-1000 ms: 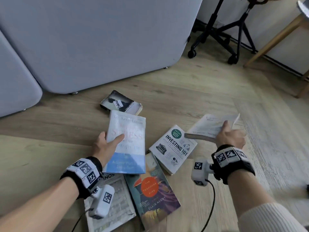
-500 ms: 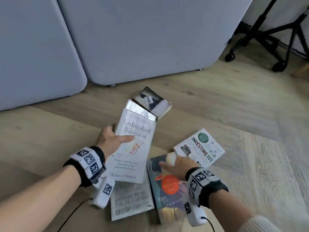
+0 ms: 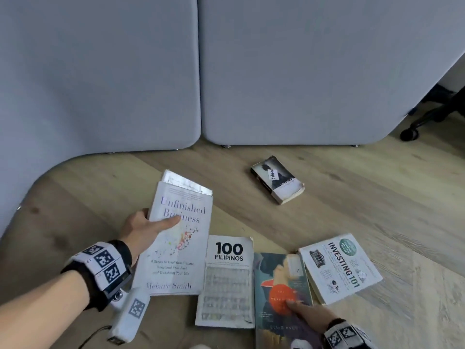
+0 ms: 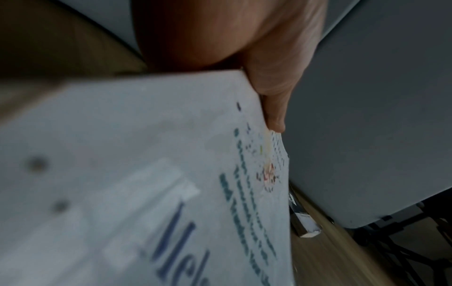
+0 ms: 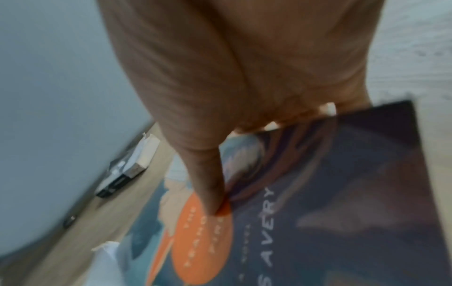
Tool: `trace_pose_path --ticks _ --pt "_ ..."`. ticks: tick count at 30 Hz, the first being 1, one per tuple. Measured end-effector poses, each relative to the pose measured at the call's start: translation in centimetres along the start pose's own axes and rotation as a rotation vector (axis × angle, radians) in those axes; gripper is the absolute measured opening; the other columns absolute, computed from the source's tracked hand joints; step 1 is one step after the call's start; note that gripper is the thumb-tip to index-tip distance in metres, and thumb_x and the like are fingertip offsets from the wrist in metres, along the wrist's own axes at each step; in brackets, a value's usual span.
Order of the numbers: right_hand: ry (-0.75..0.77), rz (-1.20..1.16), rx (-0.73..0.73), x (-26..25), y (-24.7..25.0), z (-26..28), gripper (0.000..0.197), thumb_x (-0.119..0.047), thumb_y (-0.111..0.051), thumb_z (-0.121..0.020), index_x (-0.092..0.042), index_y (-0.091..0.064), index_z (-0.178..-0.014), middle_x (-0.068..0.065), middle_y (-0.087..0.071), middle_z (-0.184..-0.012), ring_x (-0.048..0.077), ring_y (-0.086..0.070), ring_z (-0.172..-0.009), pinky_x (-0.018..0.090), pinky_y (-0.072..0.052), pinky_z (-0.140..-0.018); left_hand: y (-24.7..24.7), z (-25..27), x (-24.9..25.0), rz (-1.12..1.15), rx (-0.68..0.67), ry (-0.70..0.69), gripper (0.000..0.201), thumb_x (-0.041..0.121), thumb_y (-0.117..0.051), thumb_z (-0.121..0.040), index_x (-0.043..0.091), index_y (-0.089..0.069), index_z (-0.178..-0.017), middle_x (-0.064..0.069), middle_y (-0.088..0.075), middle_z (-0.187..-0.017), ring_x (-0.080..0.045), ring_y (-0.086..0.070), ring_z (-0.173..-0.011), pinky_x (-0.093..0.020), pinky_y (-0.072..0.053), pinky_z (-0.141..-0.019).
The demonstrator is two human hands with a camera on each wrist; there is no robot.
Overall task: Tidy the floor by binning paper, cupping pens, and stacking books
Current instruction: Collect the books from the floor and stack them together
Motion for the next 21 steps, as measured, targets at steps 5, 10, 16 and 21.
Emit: trace_pose_path --ticks 5,10,16,21 --pt "0.097 0.012 0.293 -3.1 3.4 1.5 0.025 -0.029 -0.070 -0.081 -0.008 -0.059 -0.088 0.014 -0.063 -0.092 0.028 -0.058 -0.089 0.031 -0.043 -0.075 1.4 1.0 -0.1 0.017 0.108 -0.001 0.049 0.047 -0.089 -0.058 0.014 -0.073 -0.091 -0.003 -0.077 -0.083 -0.025 -0.074 -0.074 -0.047 -0.060 -0.073" --pt "0.472 -0.307 0.310 -11.0 8.3 6.1 0.023 -0.036 -0.070 -0.081 -0.014 -0.067 -0.082 0.007 -0.073 -0.081 0.029 -0.068 -0.083 0.043 -0.056 -0.079 -0.2 0.7 2.4 -0.006 0.145 -0.041 0.046 0.057 -0.078 -0.068 0.015 -0.074 -0.086 0.001 -0.076 -0.076 -0.022 -0.073 -0.071 -0.042 -0.061 -0.072" --pt "0.533 -0.675 -0.132 -16.4 -0.1 3.2 0.049 -0.035 -0.081 -0.070 -0.020 -0.068 -0.114 0.010 -0.073 -0.109 0.029 -0.068 -0.104 0.050 -0.047 -0.101 -7.0 1.6 5.2 0.038 -0.086 -0.071 0.051 0.073 -0.053 -0.079 0.023 -0.063 -0.078 0.006 -0.062 -0.078 -0.012 -0.057 -0.070 -0.024 -0.045 -0.063" --pt "0.561 -0.728 0.037 -16.2 -1.6 1.4 0.066 -0.023 -0.087 -0.065 -0.011 -0.050 -0.118 0.001 -0.074 -0.092 -0.001 -0.070 -0.076 0.014 -0.053 -0.069 -11.9 0.9 4.2 0.085 -0.381 -0.092 0.066 0.045 -0.091 -0.052 0.019 -0.066 -0.108 -0.004 -0.075 -0.099 -0.025 -0.071 -0.094 -0.049 -0.054 -0.091"
Point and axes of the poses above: each hand's wrist, its own z-axis away from the middle knuckle, its own y-axis out of the back of the hand, x = y × z, the point moved 8 cm from there along -z, towards the middle knuckle
